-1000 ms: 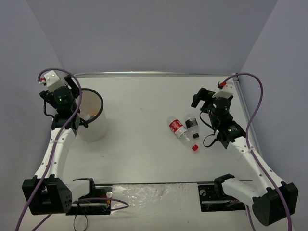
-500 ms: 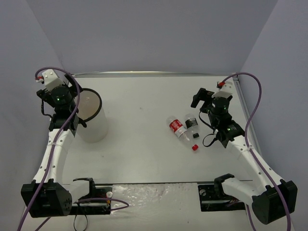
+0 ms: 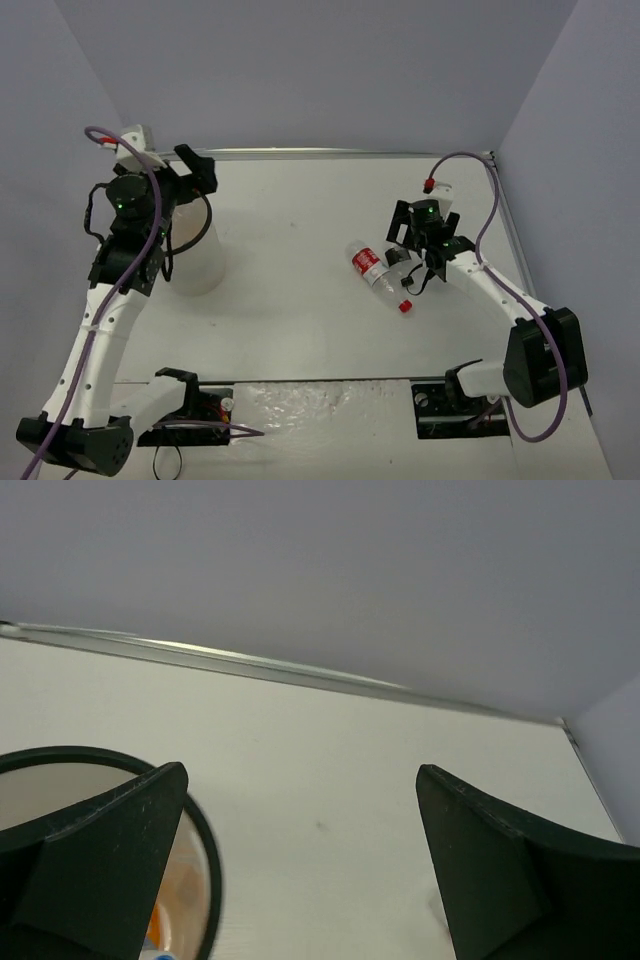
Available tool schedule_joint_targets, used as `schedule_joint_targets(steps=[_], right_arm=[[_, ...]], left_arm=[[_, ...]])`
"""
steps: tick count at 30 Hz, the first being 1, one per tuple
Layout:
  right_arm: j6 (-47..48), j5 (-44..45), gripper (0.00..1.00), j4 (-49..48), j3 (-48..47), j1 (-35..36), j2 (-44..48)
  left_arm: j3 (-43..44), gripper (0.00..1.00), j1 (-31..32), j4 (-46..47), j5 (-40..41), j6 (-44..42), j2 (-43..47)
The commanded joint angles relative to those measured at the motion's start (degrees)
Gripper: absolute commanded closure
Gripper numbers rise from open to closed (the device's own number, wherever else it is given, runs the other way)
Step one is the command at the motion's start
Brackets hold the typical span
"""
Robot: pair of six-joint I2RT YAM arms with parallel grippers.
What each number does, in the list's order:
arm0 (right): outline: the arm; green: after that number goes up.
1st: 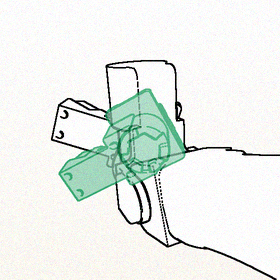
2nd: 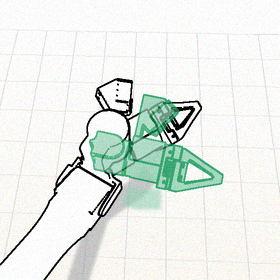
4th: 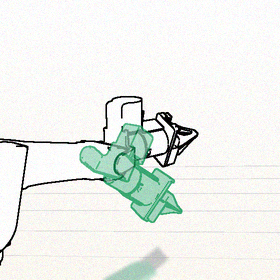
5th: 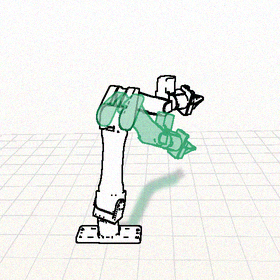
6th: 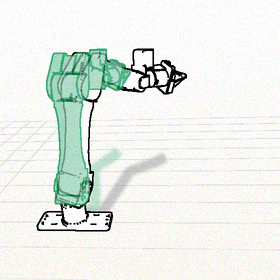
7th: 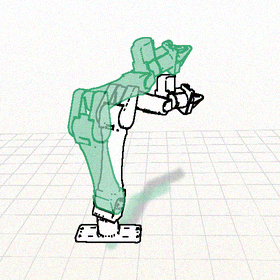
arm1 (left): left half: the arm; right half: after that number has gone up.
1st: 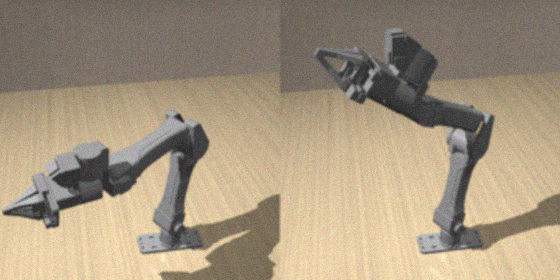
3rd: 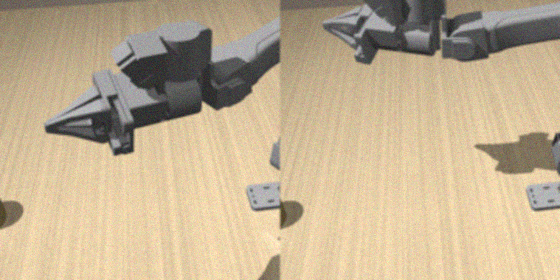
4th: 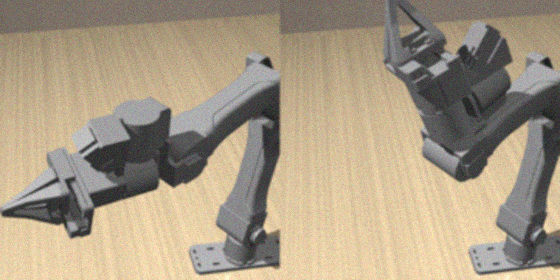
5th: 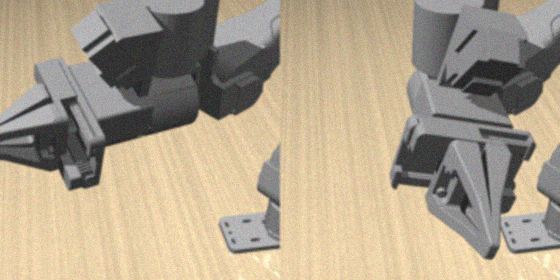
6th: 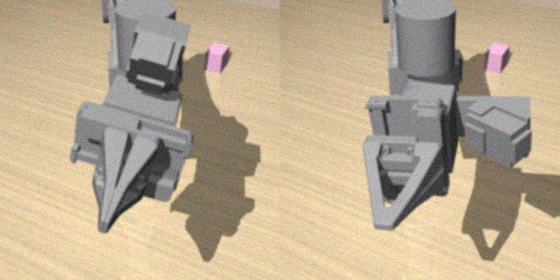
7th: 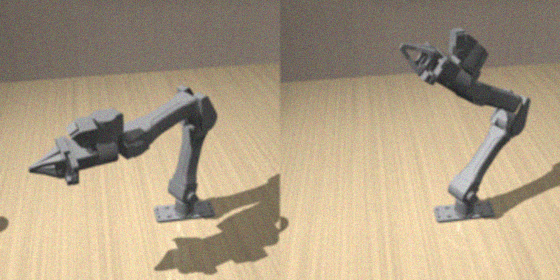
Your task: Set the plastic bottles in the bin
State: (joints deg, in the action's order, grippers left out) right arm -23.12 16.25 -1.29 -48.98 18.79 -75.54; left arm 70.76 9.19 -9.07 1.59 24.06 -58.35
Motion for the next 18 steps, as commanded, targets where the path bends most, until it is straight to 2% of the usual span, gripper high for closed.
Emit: schedule_joint_targets(steps=[1,6,11,18], right_arm=[[-2.45,1.46,0.00,0.32,-2.30,0.07,-4.30],[-2.73,-0.72,0.02,0.48,-0.48,-0.17,-6.76],[-1.29,-7.15,0.03,0.14,1.56,-0.16,-8.23],[-1.48,-8.08,0.05,0.06,3.24,-0.33,-10.52]], left_arm=[[1.70,0.03,9.73,0.94,-5.23,-2.74,-0.09],[-2.71,0.03,11.64,4.46,-5.35,-1.99,0.71],[-2.31,0.03,11.74,2.49,-8.29,-2.19,-1.73],[-3.23,0.03,12.16,3.18,-11.23,-2.47,-3.23]])
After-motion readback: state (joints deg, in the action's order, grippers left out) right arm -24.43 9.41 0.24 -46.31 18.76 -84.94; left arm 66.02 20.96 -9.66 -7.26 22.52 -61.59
